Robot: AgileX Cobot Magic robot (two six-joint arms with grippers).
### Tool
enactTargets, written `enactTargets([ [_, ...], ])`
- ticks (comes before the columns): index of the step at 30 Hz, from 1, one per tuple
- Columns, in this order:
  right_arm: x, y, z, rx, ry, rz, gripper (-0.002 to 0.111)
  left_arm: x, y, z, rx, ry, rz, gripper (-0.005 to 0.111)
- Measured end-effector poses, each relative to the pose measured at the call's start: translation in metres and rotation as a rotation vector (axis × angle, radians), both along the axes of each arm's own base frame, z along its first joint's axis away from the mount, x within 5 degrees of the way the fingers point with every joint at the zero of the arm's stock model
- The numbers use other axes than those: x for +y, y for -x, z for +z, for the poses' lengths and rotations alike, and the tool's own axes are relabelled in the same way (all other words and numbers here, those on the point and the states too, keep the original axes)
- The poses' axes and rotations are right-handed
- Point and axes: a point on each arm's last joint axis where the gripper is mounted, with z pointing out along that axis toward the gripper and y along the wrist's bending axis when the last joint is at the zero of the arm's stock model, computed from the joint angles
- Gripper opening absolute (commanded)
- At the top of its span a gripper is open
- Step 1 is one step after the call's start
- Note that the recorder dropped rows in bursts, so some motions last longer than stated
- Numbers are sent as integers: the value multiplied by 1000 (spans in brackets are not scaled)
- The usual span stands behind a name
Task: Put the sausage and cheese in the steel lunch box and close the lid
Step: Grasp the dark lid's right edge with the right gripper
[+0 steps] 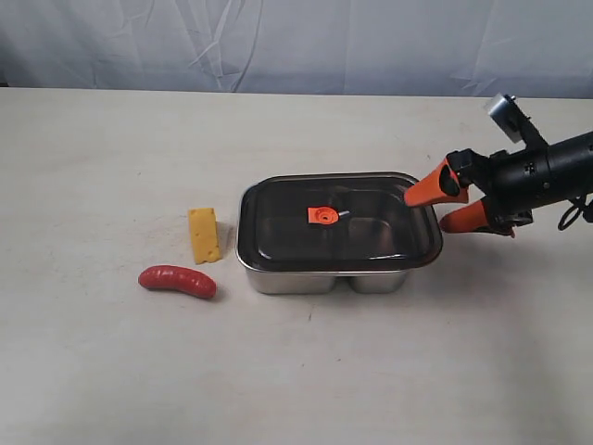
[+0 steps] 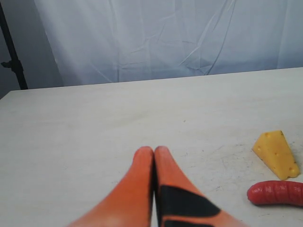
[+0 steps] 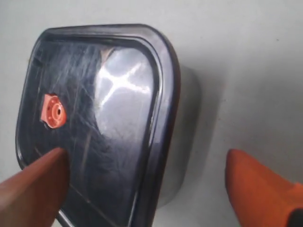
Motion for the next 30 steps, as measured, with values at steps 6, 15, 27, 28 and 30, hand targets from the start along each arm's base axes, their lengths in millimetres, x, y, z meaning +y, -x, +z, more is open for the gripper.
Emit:
enactTargets([
  [6,17,5,-1,-6,11,61,70,0,0,0,0,0,0,0],
  [15,25,6,1,-1,3,76,2,0,0,0,0,0,0,0],
  [27,22,8,-3,97,46,29,-1,0,0,0,0,0,0,0],
  [28,22,8,-3,105,48,22,-1,0,0,0,0,0,0,0],
  [30,22,8,-3,112,49,16,-1,0,0,0,2,0,0,0],
])
